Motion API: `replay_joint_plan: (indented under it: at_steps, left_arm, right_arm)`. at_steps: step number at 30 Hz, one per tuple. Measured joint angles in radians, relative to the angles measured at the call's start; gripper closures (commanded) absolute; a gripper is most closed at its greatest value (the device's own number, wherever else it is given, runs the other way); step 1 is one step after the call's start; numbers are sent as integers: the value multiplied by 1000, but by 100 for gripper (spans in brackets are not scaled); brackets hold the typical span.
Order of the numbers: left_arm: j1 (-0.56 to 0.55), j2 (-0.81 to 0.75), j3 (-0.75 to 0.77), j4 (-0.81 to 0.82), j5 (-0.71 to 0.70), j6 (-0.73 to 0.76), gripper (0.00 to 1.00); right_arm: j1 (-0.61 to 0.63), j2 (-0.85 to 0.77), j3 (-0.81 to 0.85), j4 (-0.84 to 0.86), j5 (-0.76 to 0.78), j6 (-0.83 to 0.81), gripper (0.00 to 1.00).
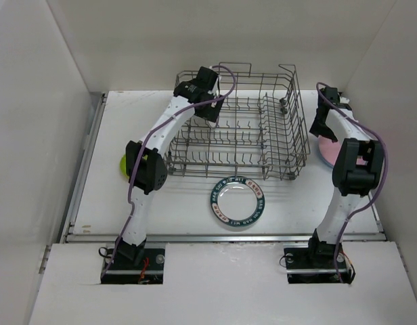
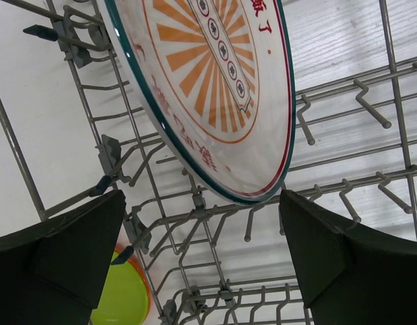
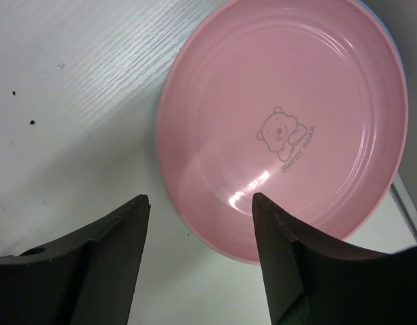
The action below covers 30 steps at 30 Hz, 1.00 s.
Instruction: Unload the plates from the dish rack
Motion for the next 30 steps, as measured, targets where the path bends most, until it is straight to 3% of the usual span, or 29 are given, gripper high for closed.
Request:
replay_joint_plan:
  at_steps: [8,12,13,16,30]
  left_arm:
    - [0,62,16,42,2,-19,30]
    - [6,107,20,71,-2,-54,60]
    - [5,111,20,80,4,-70,77]
    - [1,112,26,110,23,-116,98]
    - [16,56,29,101,19,-210,100]
  right_arm:
    - [0,-79,0,-4,-34,7,31]
    - [0,-163,-1,-3,-42,8,31]
    - [0,-182,-2,-2,-43,8,31]
    - [0,-236,-17,2,-43,8,31]
    - [42,-314,-51,-3,-107,4,31]
